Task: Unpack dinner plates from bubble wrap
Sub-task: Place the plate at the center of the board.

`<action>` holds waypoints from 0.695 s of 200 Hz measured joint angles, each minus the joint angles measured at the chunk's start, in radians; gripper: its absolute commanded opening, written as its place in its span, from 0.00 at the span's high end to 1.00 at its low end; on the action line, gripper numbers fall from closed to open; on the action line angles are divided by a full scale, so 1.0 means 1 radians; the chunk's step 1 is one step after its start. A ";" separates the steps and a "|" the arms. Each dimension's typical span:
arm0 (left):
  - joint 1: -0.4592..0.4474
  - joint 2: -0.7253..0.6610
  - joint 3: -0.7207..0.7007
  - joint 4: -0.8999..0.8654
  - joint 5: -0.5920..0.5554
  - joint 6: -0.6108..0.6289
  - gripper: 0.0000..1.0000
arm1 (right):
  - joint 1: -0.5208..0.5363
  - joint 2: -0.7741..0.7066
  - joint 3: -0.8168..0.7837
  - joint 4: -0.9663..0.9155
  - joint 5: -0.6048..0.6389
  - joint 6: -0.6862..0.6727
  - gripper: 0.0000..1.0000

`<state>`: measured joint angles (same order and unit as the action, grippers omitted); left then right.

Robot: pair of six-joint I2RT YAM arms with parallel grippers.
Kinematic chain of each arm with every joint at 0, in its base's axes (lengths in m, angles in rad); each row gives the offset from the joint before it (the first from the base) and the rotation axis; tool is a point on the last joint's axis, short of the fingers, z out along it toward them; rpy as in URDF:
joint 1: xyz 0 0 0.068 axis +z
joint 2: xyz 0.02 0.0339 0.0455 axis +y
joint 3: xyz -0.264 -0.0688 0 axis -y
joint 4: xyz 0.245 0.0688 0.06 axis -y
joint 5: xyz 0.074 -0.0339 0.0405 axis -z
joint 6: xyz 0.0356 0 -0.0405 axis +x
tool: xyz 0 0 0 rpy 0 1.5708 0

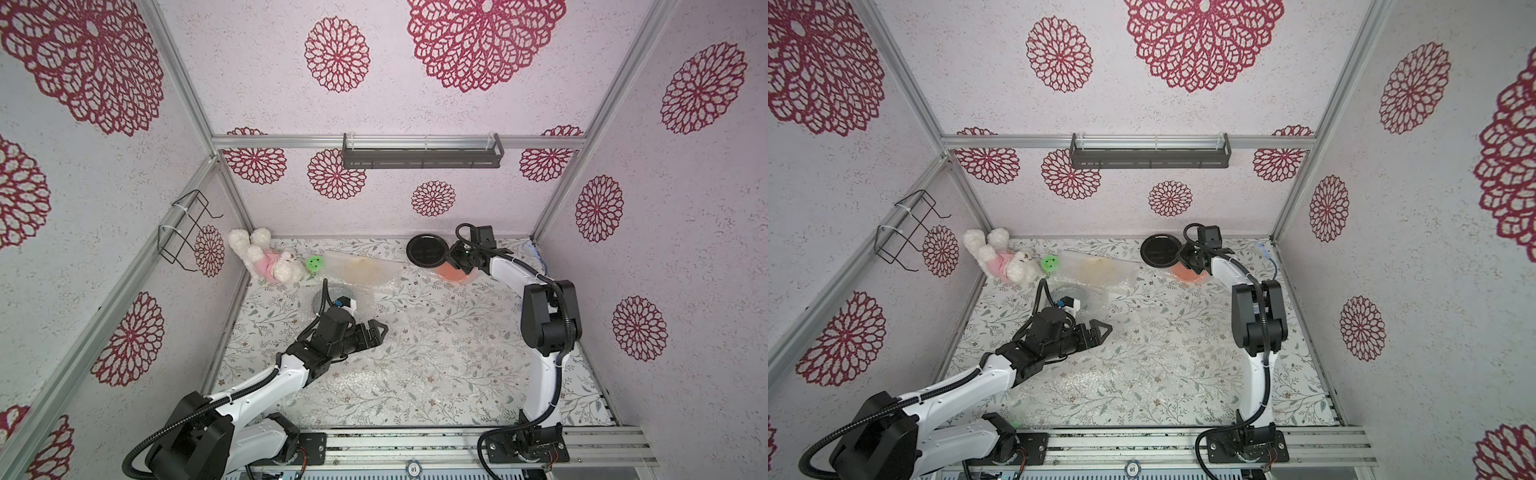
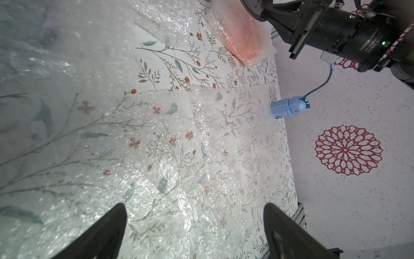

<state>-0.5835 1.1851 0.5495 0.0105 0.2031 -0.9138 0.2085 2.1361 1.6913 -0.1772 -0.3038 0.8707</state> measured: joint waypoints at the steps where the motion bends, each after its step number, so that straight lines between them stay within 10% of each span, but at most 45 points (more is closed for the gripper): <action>1: 0.000 0.000 0.000 0.000 0.000 0.000 0.03 | 0.001 0.003 0.003 0.000 0.002 0.000 1.00; 139: 0.000 -0.102 -0.007 -0.022 -0.013 -0.030 0.03 | 0.119 0.466 0.571 -0.090 0.130 0.047 1.00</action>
<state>-0.5831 1.0832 0.5426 -0.0116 0.1902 -0.9440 0.3271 2.6022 2.2623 -0.2672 -0.1738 0.9176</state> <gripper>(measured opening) 0.973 0.061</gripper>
